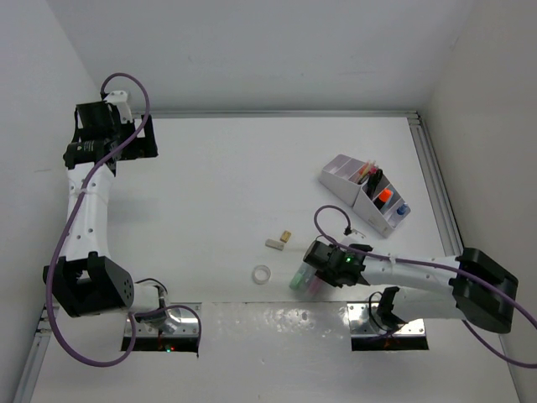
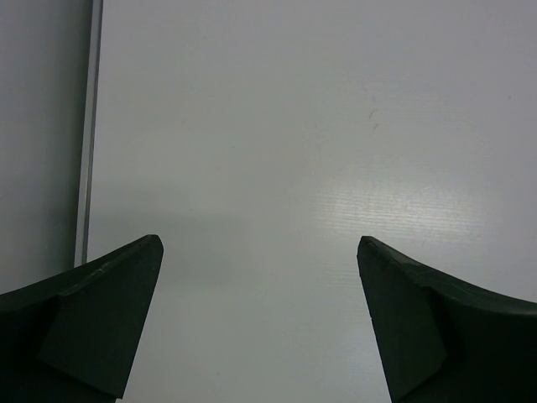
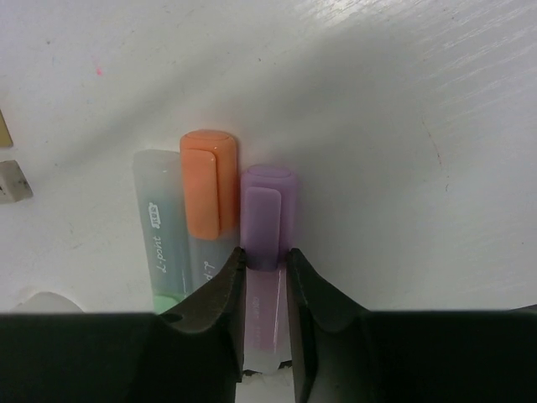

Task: Sort the stationery into containers
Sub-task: Pick up the pen from the corner of the board.

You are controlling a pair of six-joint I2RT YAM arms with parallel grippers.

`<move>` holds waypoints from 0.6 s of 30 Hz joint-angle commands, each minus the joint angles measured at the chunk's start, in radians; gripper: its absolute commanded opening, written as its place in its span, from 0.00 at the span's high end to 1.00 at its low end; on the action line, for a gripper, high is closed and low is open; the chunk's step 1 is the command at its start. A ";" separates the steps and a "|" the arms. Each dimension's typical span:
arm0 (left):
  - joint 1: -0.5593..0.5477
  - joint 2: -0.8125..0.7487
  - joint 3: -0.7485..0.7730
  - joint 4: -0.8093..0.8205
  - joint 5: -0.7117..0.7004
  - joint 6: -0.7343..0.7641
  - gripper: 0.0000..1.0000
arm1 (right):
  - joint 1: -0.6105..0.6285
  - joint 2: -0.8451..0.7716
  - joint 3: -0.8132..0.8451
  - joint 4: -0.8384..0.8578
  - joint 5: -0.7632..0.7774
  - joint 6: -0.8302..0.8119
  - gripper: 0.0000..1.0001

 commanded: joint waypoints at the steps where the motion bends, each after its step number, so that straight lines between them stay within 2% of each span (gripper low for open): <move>1: -0.003 -0.019 0.002 0.037 -0.002 -0.008 0.00 | 0.000 0.025 -0.039 -0.094 0.032 0.012 0.77; 8: -0.001 -0.019 0.004 0.037 -0.004 -0.005 0.00 | -0.013 0.137 0.024 -0.163 0.061 -0.049 0.59; 10: -0.001 -0.019 0.004 0.038 -0.005 -0.006 0.00 | -0.019 0.174 0.028 -0.149 0.038 -0.080 0.60; 13: -0.001 -0.019 0.005 0.035 -0.013 -0.005 0.00 | -0.029 0.197 0.016 -0.099 0.007 -0.095 0.70; 14: 0.000 -0.021 0.005 0.035 -0.015 -0.005 0.00 | -0.031 0.197 0.015 -0.085 0.003 -0.097 0.79; 18: 0.000 -0.019 0.008 0.032 -0.019 -0.003 0.00 | -0.042 0.157 0.050 -0.136 0.053 -0.103 1.00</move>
